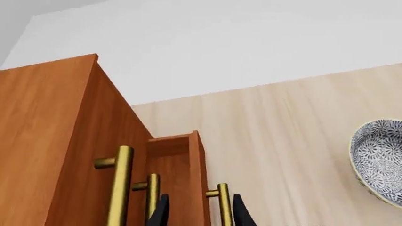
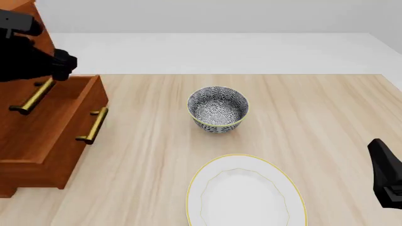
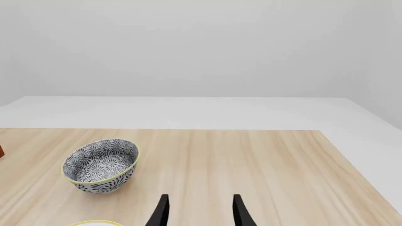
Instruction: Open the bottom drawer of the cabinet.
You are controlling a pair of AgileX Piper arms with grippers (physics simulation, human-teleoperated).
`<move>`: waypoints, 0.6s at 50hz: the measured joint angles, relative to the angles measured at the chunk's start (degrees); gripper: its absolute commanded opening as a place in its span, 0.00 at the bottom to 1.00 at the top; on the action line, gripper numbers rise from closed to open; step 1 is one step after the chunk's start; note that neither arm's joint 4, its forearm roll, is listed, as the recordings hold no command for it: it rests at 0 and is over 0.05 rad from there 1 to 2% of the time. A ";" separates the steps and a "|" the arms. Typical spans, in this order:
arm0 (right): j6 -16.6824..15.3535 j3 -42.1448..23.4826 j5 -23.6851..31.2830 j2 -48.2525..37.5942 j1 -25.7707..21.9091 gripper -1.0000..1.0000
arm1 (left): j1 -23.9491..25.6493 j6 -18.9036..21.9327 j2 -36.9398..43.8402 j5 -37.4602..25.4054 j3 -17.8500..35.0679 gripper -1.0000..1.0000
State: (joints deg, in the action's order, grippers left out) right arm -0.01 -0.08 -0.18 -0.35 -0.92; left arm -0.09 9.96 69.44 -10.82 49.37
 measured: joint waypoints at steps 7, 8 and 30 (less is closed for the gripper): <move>0.00 0.00 0.00 0.00 0.00 1.00 | -0.94 -2.42 0.46 0.30 -1.38 1.00; 0.00 0.00 0.00 0.00 0.00 1.00 | -1.05 -2.84 0.50 0.33 -1.58 1.00; 0.00 0.00 0.00 0.00 0.00 1.00 | -1.83 -6.59 2.98 2.60 -6.19 1.00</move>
State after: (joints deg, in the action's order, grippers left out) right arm -0.01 -0.08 -0.18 -0.35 -0.92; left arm -1.92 3.37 72.41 -8.22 43.17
